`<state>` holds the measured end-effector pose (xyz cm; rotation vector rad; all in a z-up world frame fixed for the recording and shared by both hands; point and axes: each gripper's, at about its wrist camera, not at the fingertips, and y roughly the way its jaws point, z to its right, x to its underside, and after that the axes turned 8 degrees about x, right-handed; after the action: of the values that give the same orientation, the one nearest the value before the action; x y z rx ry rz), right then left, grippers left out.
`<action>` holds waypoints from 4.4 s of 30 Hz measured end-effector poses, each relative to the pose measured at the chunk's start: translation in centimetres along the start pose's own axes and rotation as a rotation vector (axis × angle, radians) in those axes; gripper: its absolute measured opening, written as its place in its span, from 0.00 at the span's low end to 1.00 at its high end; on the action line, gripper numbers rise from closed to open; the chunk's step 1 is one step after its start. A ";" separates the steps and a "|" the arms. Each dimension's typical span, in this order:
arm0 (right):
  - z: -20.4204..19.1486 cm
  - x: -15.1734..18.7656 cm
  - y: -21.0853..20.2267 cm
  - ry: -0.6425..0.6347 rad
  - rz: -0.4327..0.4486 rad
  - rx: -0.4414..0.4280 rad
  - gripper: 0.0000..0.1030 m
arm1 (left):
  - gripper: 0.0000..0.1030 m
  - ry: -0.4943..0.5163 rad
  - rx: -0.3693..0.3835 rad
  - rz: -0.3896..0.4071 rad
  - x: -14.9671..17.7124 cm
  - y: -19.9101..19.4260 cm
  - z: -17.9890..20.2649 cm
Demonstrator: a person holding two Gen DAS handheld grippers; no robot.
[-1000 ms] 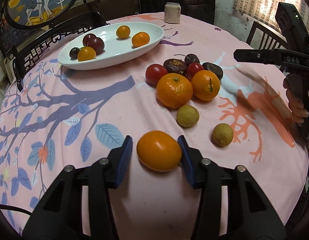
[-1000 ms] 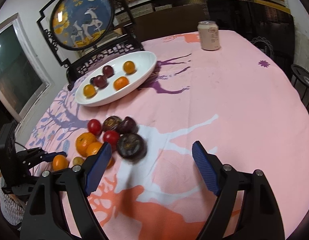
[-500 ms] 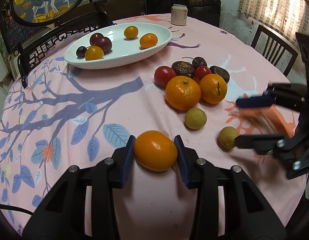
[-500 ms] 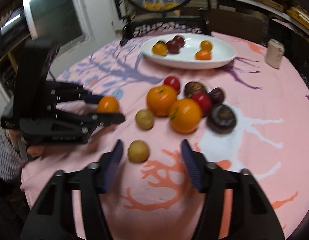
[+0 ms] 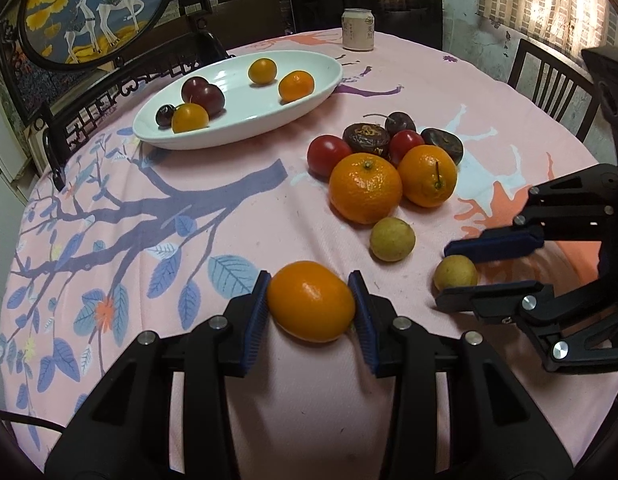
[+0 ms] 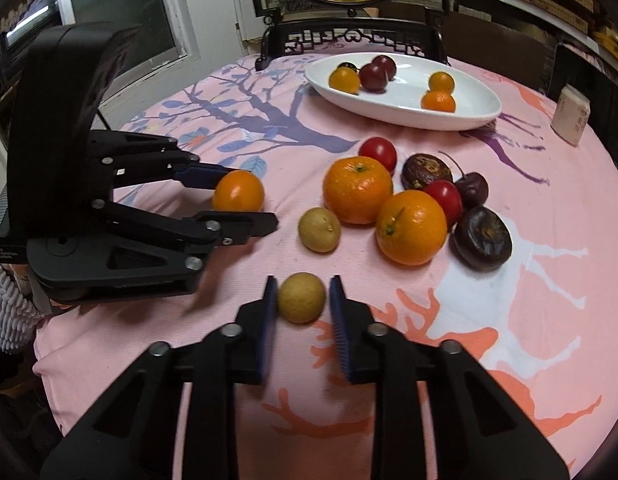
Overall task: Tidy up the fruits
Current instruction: 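Release the orange and small yellow fruit onto the white plate with both tools, then withdraw both tools from the plate toward the remaining fruits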
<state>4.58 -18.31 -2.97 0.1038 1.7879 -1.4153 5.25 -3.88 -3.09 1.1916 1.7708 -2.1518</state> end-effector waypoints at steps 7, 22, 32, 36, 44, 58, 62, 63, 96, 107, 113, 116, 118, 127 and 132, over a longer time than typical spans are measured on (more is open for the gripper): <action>1.2 0.0 -0.6 0.054 0.021 0.034 0.24 | 0.39 0.017 -0.097 0.066 -0.5 -0.9 0.3; 9.6 -11.3 0.2 0.244 0.165 0.154 0.24 | 0.39 -0.191 -0.220 0.169 -12.0 1.7 -7.1; 11.0 -14.7 6.7 0.247 0.095 0.107 0.34 | 0.41 -0.268 -0.202 0.150 -13.3 5.7 -9.8; 11.5 -14.1 6.4 0.243 0.119 0.134 0.51 | 0.67 -0.245 -0.217 0.155 -13.1 5.6 -9.4; 12.1 -13.1 3.5 0.290 0.148 0.125 0.52 | 0.76 -0.230 -0.284 0.184 -12.1 4.1 -9.0; 9.8 -8.0 -1.4 0.319 0.222 0.149 0.69 | 0.91 -0.177 -0.366 0.213 -8.5 -0.1 -5.5; 9.7 -6.0 -3.1 0.364 0.273 0.186 0.91 | 0.92 -0.210 -0.355 0.198 -7.3 -0.7 -5.3; 9.8 -5.3 -3.8 0.388 0.303 0.190 0.96 | 0.92 -0.213 -0.357 0.197 -7.0 -0.9 -5.2; 5.5 -0.6 -3.7 0.329 0.267 0.116 0.99 | 0.98 -0.270 -0.375 0.223 -2.7 -4.3 -3.8; 10.9 0.7 -3.4 0.612 0.210 0.148 0.99 | 0.98 -0.195 -0.238 0.168 -2.9 -2.7 -1.9; 11.0 0.7 -3.9 0.622 0.219 0.170 0.99 | 0.98 -0.142 -0.135 0.146 -4.2 -0.9 -0.3; 11.3 0.7 -4.1 0.636 0.227 0.172 0.99 | 0.98 -0.105 -0.159 0.126 -5.0 0.5 0.5; 11.5 0.8 -4.2 0.649 0.228 0.167 0.99 | 0.98 -0.086 -0.150 0.108 -5.4 1.4 0.9; 12.4 1.2 -4.6 0.687 0.240 0.166 0.99 | 0.98 -0.186 -0.357 0.147 -3.9 -1.4 -3.2; 12.1 1.0 -4.6 0.673 0.240 0.151 0.99 | 0.98 -0.332 -0.217 0.194 -2.0 -3.9 -6.1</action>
<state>8.10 -30.56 -0.33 0.9370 2.0922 -1.4313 7.57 1.90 1.18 0.8563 1.6213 -1.8635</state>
